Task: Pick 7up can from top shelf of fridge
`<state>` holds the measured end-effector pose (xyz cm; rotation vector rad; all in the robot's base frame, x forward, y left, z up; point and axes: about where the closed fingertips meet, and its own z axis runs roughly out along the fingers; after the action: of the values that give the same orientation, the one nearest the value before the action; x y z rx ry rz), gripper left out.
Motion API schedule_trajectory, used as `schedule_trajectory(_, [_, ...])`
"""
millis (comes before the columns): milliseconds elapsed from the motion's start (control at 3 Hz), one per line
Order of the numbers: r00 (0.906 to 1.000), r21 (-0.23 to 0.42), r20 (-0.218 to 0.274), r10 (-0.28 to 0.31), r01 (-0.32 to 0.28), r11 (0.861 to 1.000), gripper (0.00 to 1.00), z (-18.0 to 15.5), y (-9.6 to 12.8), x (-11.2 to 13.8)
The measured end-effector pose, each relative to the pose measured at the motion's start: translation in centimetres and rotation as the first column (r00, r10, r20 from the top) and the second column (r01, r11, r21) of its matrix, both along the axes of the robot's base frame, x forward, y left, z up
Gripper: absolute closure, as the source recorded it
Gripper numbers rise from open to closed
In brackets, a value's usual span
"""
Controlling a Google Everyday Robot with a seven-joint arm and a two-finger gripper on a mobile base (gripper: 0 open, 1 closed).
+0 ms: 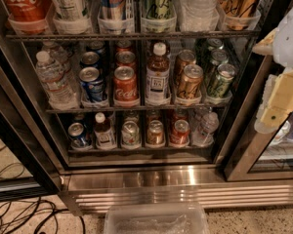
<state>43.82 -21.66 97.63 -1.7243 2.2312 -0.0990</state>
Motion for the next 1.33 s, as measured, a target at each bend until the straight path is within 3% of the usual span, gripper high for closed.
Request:
schedule_trajectory(333, [1.0000, 0.000, 0.000, 0.000, 0.000, 1.000, 0.00, 0.0, 0.0, 0.0])
schedule_trajectory(667, [0.9997, 0.044, 0.023, -0.010, 0.009, 0.999, 0.00, -0.4, 1.8, 0.1])
schedule_trajectory(1000, [0.9961, 0.095, 0.077, 0.044, -0.051, 0.994, 0.00, -0.5, 7.7, 0.2])
schedule_trajectory(1333, [0.9847, 0.062, 0.109, 0.136, -0.143, 0.988, 0.00, 0.4, 9.7, 0.8])
